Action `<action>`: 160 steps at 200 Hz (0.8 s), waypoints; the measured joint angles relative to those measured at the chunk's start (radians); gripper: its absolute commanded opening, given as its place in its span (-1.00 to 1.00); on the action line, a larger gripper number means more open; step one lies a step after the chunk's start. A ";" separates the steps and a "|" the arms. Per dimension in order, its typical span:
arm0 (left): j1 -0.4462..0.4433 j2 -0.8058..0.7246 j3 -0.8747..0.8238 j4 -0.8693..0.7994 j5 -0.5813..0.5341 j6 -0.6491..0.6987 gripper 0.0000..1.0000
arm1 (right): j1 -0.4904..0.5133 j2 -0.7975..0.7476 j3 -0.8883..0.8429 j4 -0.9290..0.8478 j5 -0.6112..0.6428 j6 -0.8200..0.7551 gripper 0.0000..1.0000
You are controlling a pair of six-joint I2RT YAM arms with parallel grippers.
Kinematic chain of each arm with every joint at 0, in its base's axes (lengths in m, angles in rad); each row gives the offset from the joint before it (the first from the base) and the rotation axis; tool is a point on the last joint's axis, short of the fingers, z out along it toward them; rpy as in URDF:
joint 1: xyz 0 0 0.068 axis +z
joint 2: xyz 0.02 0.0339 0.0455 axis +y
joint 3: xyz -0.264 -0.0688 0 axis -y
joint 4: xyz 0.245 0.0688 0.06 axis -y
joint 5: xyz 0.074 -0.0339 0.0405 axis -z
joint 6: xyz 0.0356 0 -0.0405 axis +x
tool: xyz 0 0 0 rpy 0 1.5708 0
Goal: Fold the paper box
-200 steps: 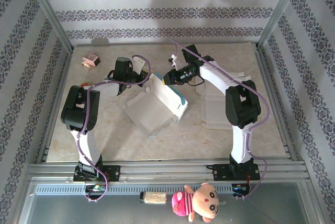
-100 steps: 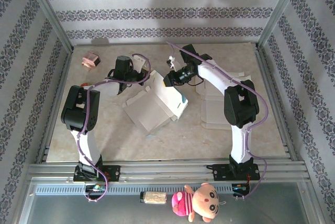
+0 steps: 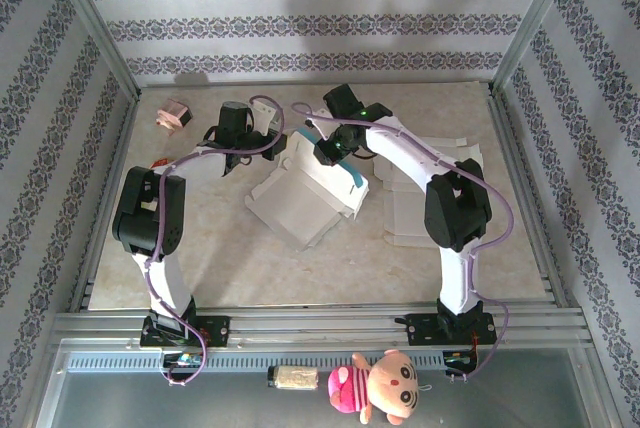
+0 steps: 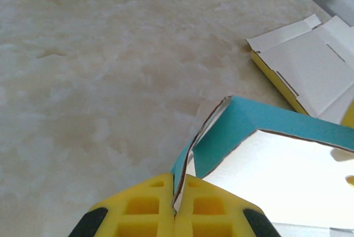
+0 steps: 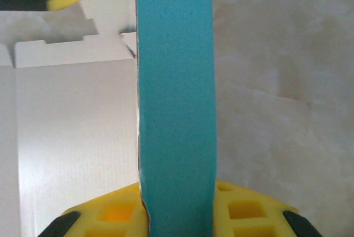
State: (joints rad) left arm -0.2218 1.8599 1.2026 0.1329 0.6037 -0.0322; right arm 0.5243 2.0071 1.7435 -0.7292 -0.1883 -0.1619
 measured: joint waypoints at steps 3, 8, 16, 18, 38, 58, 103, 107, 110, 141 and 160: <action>0.000 0.000 0.000 -0.005 0.004 -0.003 -1.00 | 0.001 0.000 0.000 0.000 0.007 -0.005 -0.60; 0.000 0.000 0.000 -0.011 0.010 -0.006 -1.00 | 0.002 0.000 0.001 0.000 0.020 -0.015 -0.60; 0.000 0.000 0.000 -0.020 0.019 -0.012 -0.99 | 0.007 0.000 0.001 -0.001 0.037 -0.027 -0.61; 0.000 0.000 0.000 -0.021 0.020 -0.015 -0.98 | 0.009 0.000 0.001 -0.001 0.043 -0.030 -0.61; 0.000 -0.001 0.000 -0.029 0.042 -0.047 -0.95 | 0.023 0.000 -0.001 0.004 0.092 -0.055 -0.61; 0.000 -0.001 -0.004 -0.019 0.076 -0.109 -0.89 | 0.032 -0.004 -0.021 0.037 0.133 -0.081 -0.61; 0.000 -0.001 -0.071 0.097 0.137 -0.278 -0.70 | 0.060 -0.044 -0.108 0.122 0.230 -0.160 -0.62; 0.000 -0.001 -0.080 0.106 0.137 -0.285 -0.69 | 0.064 -0.050 -0.120 0.131 0.241 -0.170 -0.62; 0.000 -0.001 -0.088 0.115 0.139 -0.292 -0.67 | 0.067 -0.055 -0.132 0.139 0.249 -0.177 -0.62; 0.000 -0.011 -0.153 0.149 0.145 -0.325 -0.55 | 0.096 -0.094 -0.225 0.217 0.324 -0.249 -0.62; 0.000 -0.020 -0.175 0.174 0.147 -0.350 -0.47 | 0.109 -0.103 -0.250 0.253 0.364 -0.290 -0.62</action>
State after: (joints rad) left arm -0.2218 1.8400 1.0271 0.3073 0.7509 -0.3820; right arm 0.6334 1.9038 1.4933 -0.4763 0.1761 -0.4519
